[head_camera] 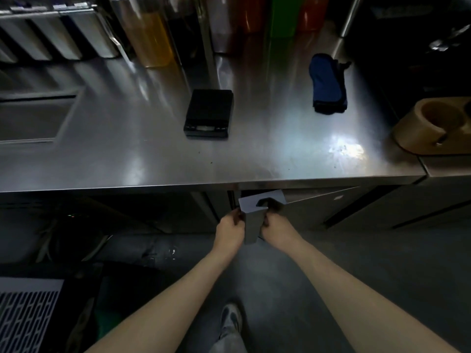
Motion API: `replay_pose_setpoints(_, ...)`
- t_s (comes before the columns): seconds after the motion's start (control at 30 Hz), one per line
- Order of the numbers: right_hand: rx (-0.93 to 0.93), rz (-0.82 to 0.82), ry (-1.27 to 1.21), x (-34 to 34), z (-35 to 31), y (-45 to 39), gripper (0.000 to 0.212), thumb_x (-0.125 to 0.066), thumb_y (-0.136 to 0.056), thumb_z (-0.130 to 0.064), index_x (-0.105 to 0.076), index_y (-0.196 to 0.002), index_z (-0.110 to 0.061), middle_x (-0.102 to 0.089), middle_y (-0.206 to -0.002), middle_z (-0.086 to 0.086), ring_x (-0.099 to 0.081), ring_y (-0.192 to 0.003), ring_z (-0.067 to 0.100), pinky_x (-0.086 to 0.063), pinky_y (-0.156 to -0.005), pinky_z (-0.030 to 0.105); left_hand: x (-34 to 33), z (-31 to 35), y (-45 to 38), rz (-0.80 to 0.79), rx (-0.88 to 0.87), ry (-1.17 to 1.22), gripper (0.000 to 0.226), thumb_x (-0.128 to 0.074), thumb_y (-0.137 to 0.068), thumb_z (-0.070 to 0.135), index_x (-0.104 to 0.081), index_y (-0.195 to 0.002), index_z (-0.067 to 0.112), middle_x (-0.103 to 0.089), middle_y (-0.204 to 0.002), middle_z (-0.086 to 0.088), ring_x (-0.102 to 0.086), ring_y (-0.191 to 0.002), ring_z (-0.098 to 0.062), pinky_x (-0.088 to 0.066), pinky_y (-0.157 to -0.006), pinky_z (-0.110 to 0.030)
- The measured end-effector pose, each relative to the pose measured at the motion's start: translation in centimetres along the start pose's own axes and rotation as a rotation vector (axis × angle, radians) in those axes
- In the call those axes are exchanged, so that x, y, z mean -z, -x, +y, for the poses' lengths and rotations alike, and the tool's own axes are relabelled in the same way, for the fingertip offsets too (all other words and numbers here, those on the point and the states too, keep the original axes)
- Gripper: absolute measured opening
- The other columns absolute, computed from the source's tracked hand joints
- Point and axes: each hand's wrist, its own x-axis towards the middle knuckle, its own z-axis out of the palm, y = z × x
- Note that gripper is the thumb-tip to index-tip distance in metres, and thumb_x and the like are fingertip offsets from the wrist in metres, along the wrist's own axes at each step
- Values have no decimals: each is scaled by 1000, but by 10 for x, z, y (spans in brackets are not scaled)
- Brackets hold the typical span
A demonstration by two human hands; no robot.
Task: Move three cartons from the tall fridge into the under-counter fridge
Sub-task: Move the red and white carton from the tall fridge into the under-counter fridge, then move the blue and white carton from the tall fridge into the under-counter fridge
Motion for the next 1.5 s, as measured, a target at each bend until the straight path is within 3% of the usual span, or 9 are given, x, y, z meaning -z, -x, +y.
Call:
replay_pose_setpoints(0.13, 3, 8, 11, -3, -6, -20, 38, -52, -99, -12, -49, -137, -4, -52, -142, 21, -58, -121, 37, -50, -98, 41, 4, 2, -19, 6, -39, -13, 21, -53, -100, 7, -72, -109, 8, -75, -105, -10, -70, -102, -31, -47, -75, -28)
replay_pose_setpoints(0.27, -32, 14, 1, -4, -12, -36, 52, -49, -102, -12, -30, -149, 1, -36, -156, 24, -50, -132, 38, -44, -101, 39, 4, 7, -34, 26, -32, 12, 25, -52, -103, 9, -71, -118, 5, -75, -118, -16, -68, -115, -33, -54, -96, -36)
replay_pose_setpoints(0.37, -61, 15, -39, -6, -17, -46, 55, -51, -102, -12, -27, -150, 1, -32, -158, 23, -44, -138, 37, -41, -105, 40, 3, 9, -41, 31, -26, -2, 25, -54, -100, 6, -70, -119, 6, -73, -122, -16, -66, -118, -33, -48, -92, -29)
replay_pose_setpoints(0.6, -68, 78, -59, -13, -25, -58, 69, -51, -94, 0, -18, -155, 1, -11, -166, 22, -31, -147, 36, -34, -115, 37, -2, 12, -52, 19, -6, -114, 35, -45, -96, -3, -64, -125, -1, -68, -124, -25, -63, -118, -41, -48, -95, -41)
replay_pose_setpoints(0.83, -69, 66, -63, -13, -24, -61, 73, -56, -99, -13, -14, -158, -5, -10, -168, 14, -36, -144, 34, -38, -111, 37, -5, 6, -51, -41, -5, -66, 42, -47, -100, 5, -55, -141, 10, -64, -136, -18, -60, -126, -33, -46, -100, -33)
replay_pose_setpoints(1.13, -77, 53, -49, -10, -28, -38, 69, -58, -97, -17, -20, -152, 0, -37, -155, 25, -54, -128, 40, -47, -102, 42, 16, 12, -32, -10, -85, 18, 35, -53, -95, 6, -67, -127, 6, -71, -128, -14, -64, -124, -30, -49, -108, -41)
replay_pose_setpoints(1.27, -17, 39, -15, -4, -39, -10, 74, -55, -101, -23, -13, -159, -4, -37, -157, 24, -53, -131, 42, -47, -103, 42, 30, 21, -13, 38, -72, 30, 39, -50, -95, -1, -67, -129, 6, -71, -129, -12, -63, -126, -27, -47, -105, -29)
replay_pose_setpoints(1.4, 145, -3, -7, 8, -60, 31, 49, -52, -102, -22, -44, -149, -12, -49, -150, 18, -49, -137, 37, -41, -111, 42, 60, 33, 24, 120, -27, 106, 42, -46, -97, -3, -61, -136, 4, -70, -129, -17, -65, -124, -31, -48, -112, -43)
replay_pose_setpoints(1.5, 145, -52, 60, 15, -83, 64, 57, -56, -98, -18, -39, -151, -7, -48, -149, 20, -46, -138, 35, -40, -113, 40, 94, 46, 71, 163, -24, 183, 38, -47, -102, 2, -59, -138, 10, -72, -125, -12, -69, -113, -23, -54, -105, -41)
